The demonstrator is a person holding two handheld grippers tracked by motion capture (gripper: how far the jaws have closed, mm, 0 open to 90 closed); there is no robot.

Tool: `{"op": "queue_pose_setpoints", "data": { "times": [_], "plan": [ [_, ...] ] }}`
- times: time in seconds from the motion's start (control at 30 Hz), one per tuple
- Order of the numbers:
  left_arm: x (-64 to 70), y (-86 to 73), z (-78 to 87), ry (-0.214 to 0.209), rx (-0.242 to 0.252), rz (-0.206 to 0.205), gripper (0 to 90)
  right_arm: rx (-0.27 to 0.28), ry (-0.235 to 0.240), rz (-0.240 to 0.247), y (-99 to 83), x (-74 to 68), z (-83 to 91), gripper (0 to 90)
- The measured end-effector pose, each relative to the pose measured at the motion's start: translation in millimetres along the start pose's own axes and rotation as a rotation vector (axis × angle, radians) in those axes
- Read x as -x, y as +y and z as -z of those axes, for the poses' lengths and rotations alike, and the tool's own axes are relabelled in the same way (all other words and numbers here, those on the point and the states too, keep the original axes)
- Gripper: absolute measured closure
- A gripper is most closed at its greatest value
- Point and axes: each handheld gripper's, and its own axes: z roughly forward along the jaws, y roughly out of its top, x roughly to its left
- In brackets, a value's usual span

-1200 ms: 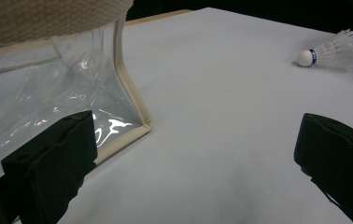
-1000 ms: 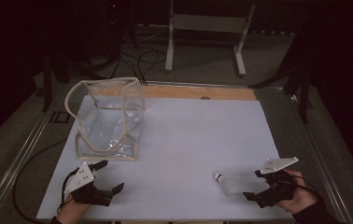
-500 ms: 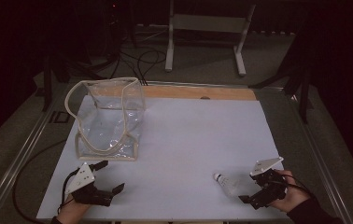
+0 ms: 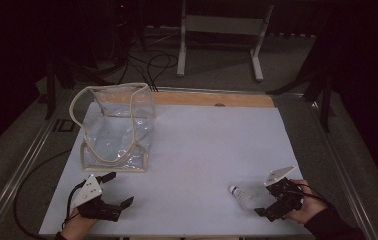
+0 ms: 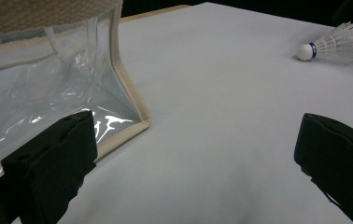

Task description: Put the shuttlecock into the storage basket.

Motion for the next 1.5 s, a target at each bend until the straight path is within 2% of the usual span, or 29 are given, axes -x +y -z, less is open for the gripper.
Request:
{"op": "queue_pose_setpoints", "data": {
  "times": [0.07,0.1,0.13,0.23,0.37,0.53,0.63,0.67,0.87,1.0,1.03,1.1,1.2,1.3,1.37,1.5],
  "plan": [
    [0.0,-0.2,-0.2,0.000,0.000,0.000,0.5,-0.002,-0.002,-0.006,0.5,2.1,-2.1,7.7],
    [0.1,-0.4,-0.2,0.001,0.000,0.000,0.6,-0.004,-0.020,-0.005,0.9,2.6,-3.7,7.7],
    [0.0,-0.5,-0.2,0.000,-0.002,0.000,0.5,-0.023,-0.024,-0.013,1.9,4.5,-7.0,7.7],
    [0.1,-0.5,-0.3,0.000,-0.003,-0.001,0.5,-0.024,0.009,-0.010,3.8,6.4,-9.6,7.8],
    [0.4,-0.4,-0.5,-0.002,-0.005,-0.004,0.5,-0.023,0.007,-0.007,7.9,7.3,-11.9,8.6],
    [0.3,-0.2,-0.3,-0.001,-0.001,-0.003,0.6,-0.018,0.000,0.003,11.9,8.1,-13.9,13.8],
    [0.4,-0.2,-0.2,-0.002,-0.002,-0.004,0.5,-0.028,0.001,0.007,14.7,8.3,-16.3,17.6],
    [0.3,-0.2,-0.3,-0.002,-0.002,-0.004,0.5,-0.035,-0.004,0.010,16.9,7.8,-18.3,22.3],
    [0.0,-0.5,-0.3,-0.003,-0.005,-0.003,0.5,-0.063,-0.007,0.022,21.5,7.1,-22.8,32.6],
    [-0.3,-0.7,-0.3,-0.002,-0.008,-0.004,0.5,-0.077,-0.004,0.033,23.5,6.0,-24.0,36.4],
    [-0.3,-0.7,-0.3,-0.003,-0.008,-0.004,0.5,-0.073,-0.031,0.048,24.6,4.4,-24.4,36.6],
    [-0.3,-0.6,-0.3,-0.002,-0.008,-0.004,0.5,-0.074,-0.026,0.052,25.1,4.5,-24.7,37.4],
    [-0.1,-0.6,-0.3,-0.002,-0.008,-0.006,0.5,-0.088,-0.019,0.053,26.8,5.1,-27.3,45.8],
    [-0.3,-0.7,-0.2,-0.002,-0.009,-0.005,0.5,-0.093,-0.017,0.057,28.1,5.3,-28.6,49.9],
    [-0.4,-0.8,-0.4,-0.003,-0.009,-0.005,0.5,-0.091,-0.008,0.063,30.6,6.1,-28.7,56.7],
    [-0.2,-0.8,-0.9,-0.004,-0.009,-0.004,0.5,-0.099,0.007,0.068,33.4,7.5,-29.8,61.1]
  ]
}}
